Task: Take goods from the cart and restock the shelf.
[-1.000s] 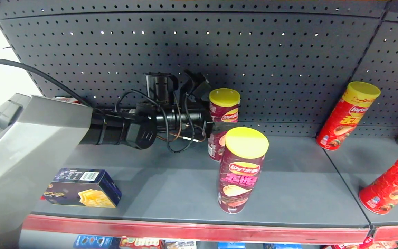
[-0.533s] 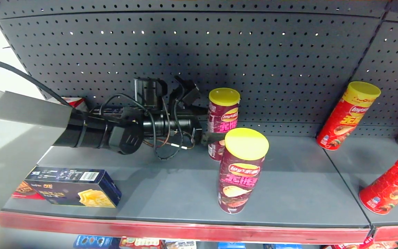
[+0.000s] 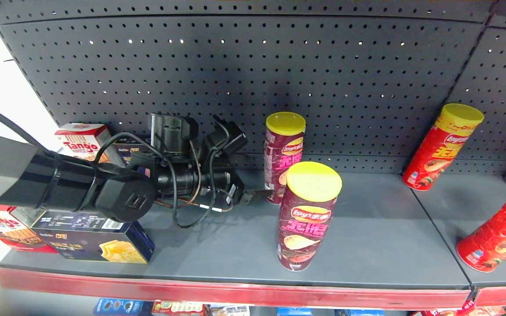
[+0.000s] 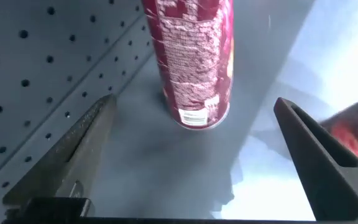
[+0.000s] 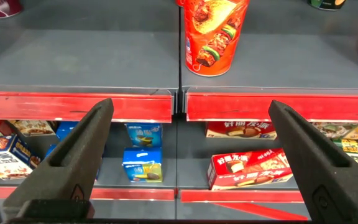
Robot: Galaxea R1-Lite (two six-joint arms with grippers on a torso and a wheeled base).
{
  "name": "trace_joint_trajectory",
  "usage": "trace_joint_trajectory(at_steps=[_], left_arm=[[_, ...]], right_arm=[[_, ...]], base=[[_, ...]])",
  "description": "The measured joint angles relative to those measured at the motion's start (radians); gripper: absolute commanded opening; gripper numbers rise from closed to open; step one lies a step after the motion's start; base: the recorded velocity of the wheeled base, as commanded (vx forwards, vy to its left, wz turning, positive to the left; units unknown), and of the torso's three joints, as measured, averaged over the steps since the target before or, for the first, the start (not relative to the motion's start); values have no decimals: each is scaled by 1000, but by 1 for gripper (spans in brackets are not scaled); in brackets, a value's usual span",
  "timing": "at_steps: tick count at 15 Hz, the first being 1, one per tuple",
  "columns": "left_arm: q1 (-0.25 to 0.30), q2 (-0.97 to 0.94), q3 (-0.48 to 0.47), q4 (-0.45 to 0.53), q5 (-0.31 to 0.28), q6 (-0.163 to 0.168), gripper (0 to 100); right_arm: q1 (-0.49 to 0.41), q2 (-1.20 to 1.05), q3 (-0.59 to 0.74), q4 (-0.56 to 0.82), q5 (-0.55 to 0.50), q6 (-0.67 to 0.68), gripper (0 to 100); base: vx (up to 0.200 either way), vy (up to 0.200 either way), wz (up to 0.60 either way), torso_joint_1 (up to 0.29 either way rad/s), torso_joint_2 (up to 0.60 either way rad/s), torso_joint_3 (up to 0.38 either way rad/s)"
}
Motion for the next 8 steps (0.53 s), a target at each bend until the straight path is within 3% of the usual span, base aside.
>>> trace_joint_trajectory(at_steps=[3, 8], left_arm=[[-2, 3, -27, 1, 96, 20, 100], [-10, 59, -127, 3, 154, 3, 100]], right_arm=[[0, 0, 0, 0, 0, 0, 100], [1, 0, -1, 0, 0, 0, 100]], base=[[0, 0, 0, 0, 0, 0], [0, 0, 0, 0, 0, 0]])
